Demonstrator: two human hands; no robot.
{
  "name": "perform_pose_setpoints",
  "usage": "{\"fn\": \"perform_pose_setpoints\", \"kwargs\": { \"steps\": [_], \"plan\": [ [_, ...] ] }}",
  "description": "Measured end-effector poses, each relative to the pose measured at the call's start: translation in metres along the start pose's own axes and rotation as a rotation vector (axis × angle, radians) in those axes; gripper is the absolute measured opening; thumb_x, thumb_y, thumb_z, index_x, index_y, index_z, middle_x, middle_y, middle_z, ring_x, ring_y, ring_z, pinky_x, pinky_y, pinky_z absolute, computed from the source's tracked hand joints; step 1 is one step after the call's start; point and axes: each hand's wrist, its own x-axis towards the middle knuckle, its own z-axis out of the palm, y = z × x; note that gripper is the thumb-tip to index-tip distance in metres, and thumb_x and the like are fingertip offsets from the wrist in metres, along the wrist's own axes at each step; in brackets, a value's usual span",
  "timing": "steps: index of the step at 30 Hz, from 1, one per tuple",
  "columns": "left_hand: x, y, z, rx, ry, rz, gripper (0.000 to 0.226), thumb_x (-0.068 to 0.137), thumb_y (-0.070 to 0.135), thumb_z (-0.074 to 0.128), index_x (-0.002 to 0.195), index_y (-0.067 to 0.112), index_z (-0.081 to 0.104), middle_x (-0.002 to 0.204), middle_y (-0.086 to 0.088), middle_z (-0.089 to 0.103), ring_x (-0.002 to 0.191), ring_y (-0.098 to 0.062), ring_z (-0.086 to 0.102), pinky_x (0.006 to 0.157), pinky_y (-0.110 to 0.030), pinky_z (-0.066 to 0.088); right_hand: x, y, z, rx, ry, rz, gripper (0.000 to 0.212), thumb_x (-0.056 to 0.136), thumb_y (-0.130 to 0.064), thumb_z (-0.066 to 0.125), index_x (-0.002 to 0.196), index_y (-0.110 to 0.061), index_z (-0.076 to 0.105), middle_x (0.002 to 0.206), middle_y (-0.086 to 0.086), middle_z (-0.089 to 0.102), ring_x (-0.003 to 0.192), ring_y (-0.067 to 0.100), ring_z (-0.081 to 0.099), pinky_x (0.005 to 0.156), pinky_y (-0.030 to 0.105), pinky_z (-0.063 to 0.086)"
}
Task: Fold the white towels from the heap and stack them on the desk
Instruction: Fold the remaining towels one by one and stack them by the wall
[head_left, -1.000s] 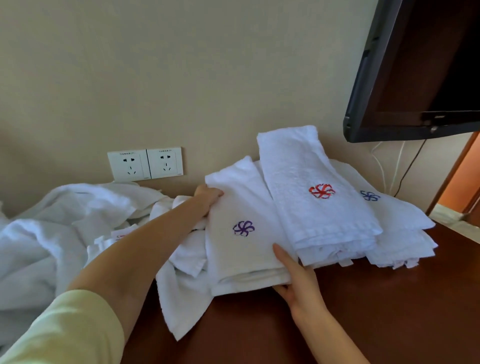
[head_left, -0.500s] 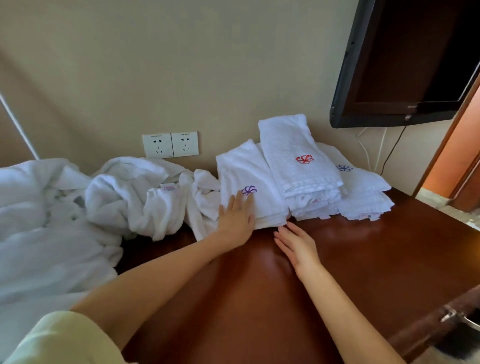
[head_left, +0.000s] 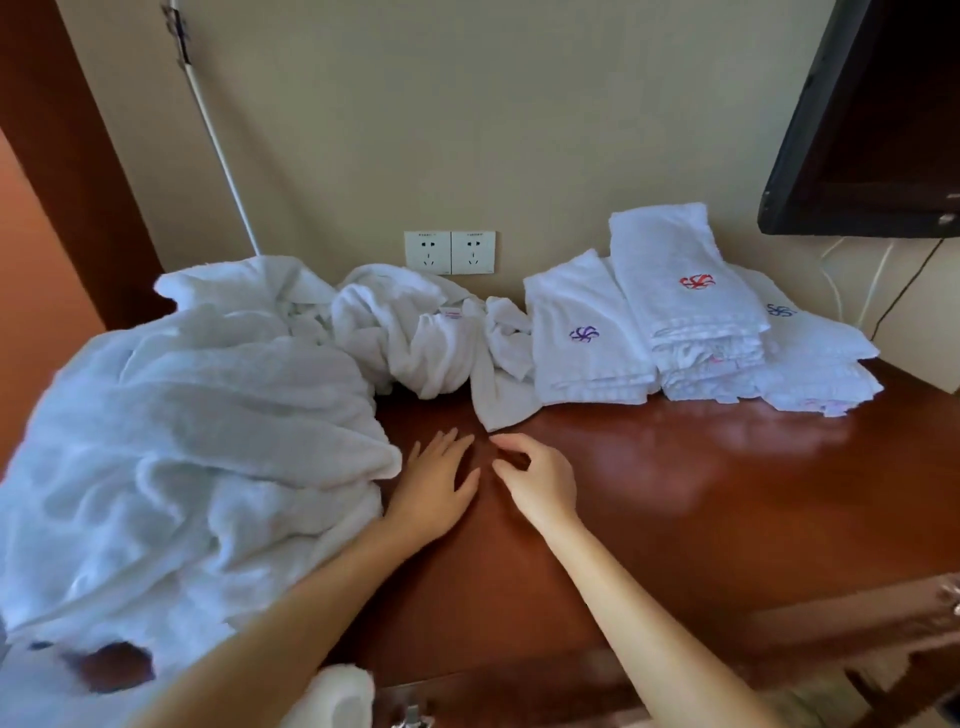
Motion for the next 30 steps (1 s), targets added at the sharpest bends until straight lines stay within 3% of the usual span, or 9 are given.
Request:
{"fn": "perform_pose_setpoints", "kwargs": {
  "steps": [4, 9, 12, 16, 18, 20, 24, 28, 30],
  "plan": [
    [0.0, -0.002, -0.001, -0.064, 0.125, -0.026, 0.053, 0.097, 0.024, 0.048, 0.147, 0.017, 0.035, 0.15, -0.004, 0.039, 0.14, -0.02, 0.033, 0.116, -0.034, 0.023, 0.0, 0.001, 0.007, -0.085, -0.004, -0.095, 0.031, 0.088, -0.02, 0.065, 0.118, -0.026, 0.066, 0.115, -0.013, 0.067, 0.109, 0.005, 0.058, 0.089, 0.013, 0.037],
    [0.008, 0.007, -0.001, -0.018, 0.166, 0.037, 0.052, 0.096, 0.021, 0.046, 0.146, 0.018, 0.037, 0.145, -0.003, 0.044, 0.134, -0.018, 0.038, 0.112, -0.035, 0.029, 0.007, 0.006, 0.005, -0.09, 0.154, -0.075, 0.031, 0.088, -0.022, 0.066, 0.119, -0.023, 0.063, 0.115, -0.008, 0.064, 0.11, 0.014, 0.058, 0.088, 0.029, 0.047],
    [0.017, 0.001, -0.001, -0.016, 0.16, 0.026, 0.053, 0.095, 0.023, 0.047, 0.147, 0.018, 0.036, 0.147, -0.004, 0.041, 0.135, -0.02, 0.038, 0.111, -0.036, 0.031, 0.021, 0.003, 0.01, -0.235, 0.288, -0.134, 0.046, 0.084, -0.031, 0.071, 0.126, -0.017, 0.058, 0.121, 0.001, 0.06, 0.111, 0.022, 0.056, 0.084, 0.035, 0.048],
    [0.036, -0.005, -0.005, -0.089, 0.176, -0.052, 0.056, 0.096, 0.025, 0.048, 0.148, 0.018, 0.032, 0.149, -0.004, 0.037, 0.135, -0.021, 0.037, 0.11, -0.038, 0.034, 0.045, 0.008, 0.021, -0.429, 0.211, -0.18, 0.076, 0.076, -0.046, 0.075, 0.138, -0.01, 0.048, 0.136, 0.01, 0.051, 0.122, 0.028, 0.051, 0.092, 0.038, 0.045],
    [0.044, -0.004, -0.005, -0.111, 0.193, -0.04, 0.056, 0.096, 0.026, 0.049, 0.148, 0.019, 0.032, 0.149, -0.003, 0.037, 0.135, -0.02, 0.036, 0.109, -0.036, 0.035, 0.057, 0.013, 0.028, -0.479, 0.176, -0.178, 0.079, 0.077, -0.048, 0.074, 0.141, -0.01, 0.046, 0.141, 0.012, 0.047, 0.128, 0.028, 0.047, 0.099, 0.039, 0.041],
    [0.05, -0.005, -0.003, -0.129, 0.206, -0.007, 0.056, 0.095, 0.025, 0.05, 0.148, 0.019, 0.032, 0.148, -0.003, 0.038, 0.135, -0.019, 0.037, 0.106, -0.035, 0.038, 0.07, 0.016, 0.034, -0.476, 0.186, -0.185, 0.067, 0.079, -0.042, 0.073, 0.135, -0.012, 0.053, 0.139, 0.011, 0.05, 0.127, 0.028, 0.048, 0.098, 0.04, 0.042],
    [0.06, -0.01, 0.0, -0.172, 0.223, 0.013, 0.062, 0.094, 0.023, 0.052, 0.15, 0.019, 0.028, 0.148, -0.004, 0.039, 0.135, -0.019, 0.037, 0.105, -0.035, 0.041, 0.088, 0.016, 0.037, -0.426, 0.283, -0.215, 0.022, 0.083, -0.016, 0.066, 0.104, -0.015, 0.072, 0.119, 0.006, 0.064, 0.111, 0.031, 0.058, 0.085, 0.041, 0.047],
    [0.062, -0.011, 0.002, -0.177, 0.241, 0.033, 0.069, 0.091, 0.02, 0.057, 0.152, 0.018, 0.024, 0.148, -0.005, 0.038, 0.134, -0.019, 0.038, 0.101, -0.028, 0.042, 0.086, 0.014, 0.031, -0.191, 0.223, -0.308, 0.023, 0.088, -0.022, 0.048, 0.097, -0.012, 0.066, 0.101, -0.002, 0.063, 0.099, 0.018, 0.057, 0.081, 0.031, 0.047],
    [0.062, -0.011, 0.002, -0.164, 0.241, 0.036, 0.072, 0.091, 0.018, 0.058, 0.153, 0.019, 0.02, 0.15, -0.005, 0.035, 0.135, -0.019, 0.037, 0.098, -0.024, 0.04, 0.08, 0.011, 0.023, 0.038, 0.094, -0.205, 0.017, 0.091, -0.016, 0.051, 0.103, -0.018, 0.063, 0.105, -0.01, 0.059, 0.101, 0.007, 0.053, 0.081, 0.022, 0.042]
  ]
}}
